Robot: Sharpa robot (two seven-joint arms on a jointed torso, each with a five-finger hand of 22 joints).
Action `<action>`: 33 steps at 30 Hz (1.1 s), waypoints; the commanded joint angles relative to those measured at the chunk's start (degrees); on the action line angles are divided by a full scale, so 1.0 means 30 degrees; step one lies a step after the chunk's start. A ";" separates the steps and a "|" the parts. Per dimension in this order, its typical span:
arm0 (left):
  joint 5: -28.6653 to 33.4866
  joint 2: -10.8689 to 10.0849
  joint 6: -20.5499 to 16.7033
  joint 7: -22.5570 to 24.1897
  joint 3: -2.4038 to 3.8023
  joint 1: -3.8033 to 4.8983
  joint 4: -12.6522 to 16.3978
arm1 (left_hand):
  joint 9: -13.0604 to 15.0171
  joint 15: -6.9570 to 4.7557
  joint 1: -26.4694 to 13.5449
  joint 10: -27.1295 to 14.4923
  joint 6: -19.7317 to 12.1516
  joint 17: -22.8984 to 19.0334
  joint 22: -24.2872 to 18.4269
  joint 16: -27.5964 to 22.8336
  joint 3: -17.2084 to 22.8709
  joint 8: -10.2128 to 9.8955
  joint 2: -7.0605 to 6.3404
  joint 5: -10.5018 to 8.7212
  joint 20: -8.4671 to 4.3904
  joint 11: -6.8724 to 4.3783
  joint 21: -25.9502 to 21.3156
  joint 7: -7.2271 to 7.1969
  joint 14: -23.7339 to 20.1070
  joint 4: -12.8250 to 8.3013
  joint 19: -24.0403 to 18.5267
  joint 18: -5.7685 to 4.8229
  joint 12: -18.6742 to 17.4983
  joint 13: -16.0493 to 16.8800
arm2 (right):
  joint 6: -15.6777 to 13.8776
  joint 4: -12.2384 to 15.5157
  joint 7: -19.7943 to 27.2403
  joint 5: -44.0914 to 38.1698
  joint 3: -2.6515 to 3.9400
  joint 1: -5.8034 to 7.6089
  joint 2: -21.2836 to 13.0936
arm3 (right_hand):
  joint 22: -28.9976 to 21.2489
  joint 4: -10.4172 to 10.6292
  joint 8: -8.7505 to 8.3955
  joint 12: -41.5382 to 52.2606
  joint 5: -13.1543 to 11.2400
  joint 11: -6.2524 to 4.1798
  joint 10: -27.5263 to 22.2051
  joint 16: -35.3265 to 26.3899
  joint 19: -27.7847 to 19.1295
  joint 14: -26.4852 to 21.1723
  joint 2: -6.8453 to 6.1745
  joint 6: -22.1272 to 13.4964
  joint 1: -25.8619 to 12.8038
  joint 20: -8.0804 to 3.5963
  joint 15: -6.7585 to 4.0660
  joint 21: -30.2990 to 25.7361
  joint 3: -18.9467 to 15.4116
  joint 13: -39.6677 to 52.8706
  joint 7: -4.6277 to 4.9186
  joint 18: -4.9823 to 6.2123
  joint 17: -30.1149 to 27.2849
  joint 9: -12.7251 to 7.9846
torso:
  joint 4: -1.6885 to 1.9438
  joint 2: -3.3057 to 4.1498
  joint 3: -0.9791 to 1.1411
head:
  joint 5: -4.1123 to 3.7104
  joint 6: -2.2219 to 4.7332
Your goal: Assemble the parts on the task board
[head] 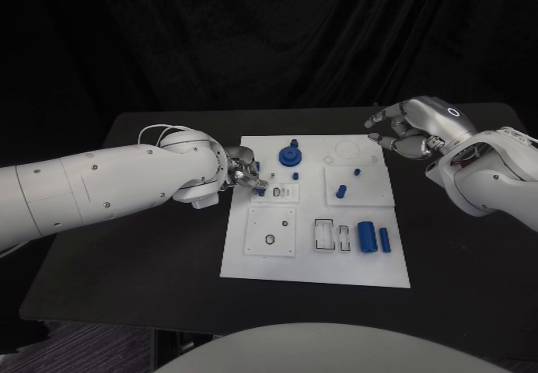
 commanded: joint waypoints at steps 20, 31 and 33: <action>0.0041 0.0155 -0.1459 0.1141 -0.0066 -0.0220 0.0335 | 0.0188 -0.0158 -0.0274 0.2012 0.0224 0.5026 0.1161 0.0049 0.0410 0.0010 -0.0066 -0.0016 -0.0005 -0.0161 -0.0090 -0.0076 0.2019 -0.0077 -0.0082 -0.0023 0.0050 0.5017 | 0.0244 0.0003 -0.0453 -0.0017 0.0012 -0.0096 -0.0006 | 0.3627 -0.0099 -0.0115 -0.0209 0.0124 0.0105 0.0989 -0.0149 0.0165 0.1608 0.0008 0.0071 0.0197 0.0145 0.0189 -0.0175 0.0114 0.3955 0.0069 -0.0025 0.3583 -0.0031 | -0.0053 0.0012 0.0038 | -0.0020 -0.0004; 0.0041 0.0478 -0.1095 0.1099 -0.0064 -0.0223 0.0242 | 0.0227 -0.0165 -0.0308 0.2012 0.0259 0.5026 0.1135 0.0049 0.0455 0.0029 -0.0082 0.0006 -0.0009 -0.0168 -0.0112 -0.0081 0.2019 -0.0068 -0.0106 -0.0013 0.0050 0.5017 | 0.0358 -0.0012 -0.0558 -0.0017 0.0012 -0.0096 0.0047 | 0.3621 -0.0110 -0.0122 -0.0254 0.0140 0.0111 0.0937 -0.0182 0.0156 0.1599 0.0007 0.0075 0.0199 0.0149 0.0193 -0.0198 0.0132 0.3901 0.0072 -0.0020 0.3551 -0.0036 | -0.0058 0.0021 0.0058 | -0.0023 -0.0004; 0.0041 0.0527 -0.0990 0.1049 -0.0064 -0.0224 0.0202 | 0.0241 -0.0168 -0.0335 0.2012 0.0271 0.5026 0.1140 0.0049 0.0468 0.0034 -0.0086 0.0005 -0.0011 -0.0168 -0.0112 -0.0080 0.2019 -0.0052 -0.0103 -0.0014 0.0050 0.5017 | 0.0379 -0.0017 -0.0578 -0.0017 0.0012 -0.0096 0.0058 | 0.3621 -0.0110 -0.0122 -0.0254 0.0140 0.0111 0.0937 -0.0182 0.0156 0.1599 0.0007 0.0075 0.0199 0.0149 0.0193 -0.0198 0.0132 0.3901 0.0072 -0.0020 0.3551 -0.0036 | -0.0060 0.0019 0.0059 | -0.0011 -0.0004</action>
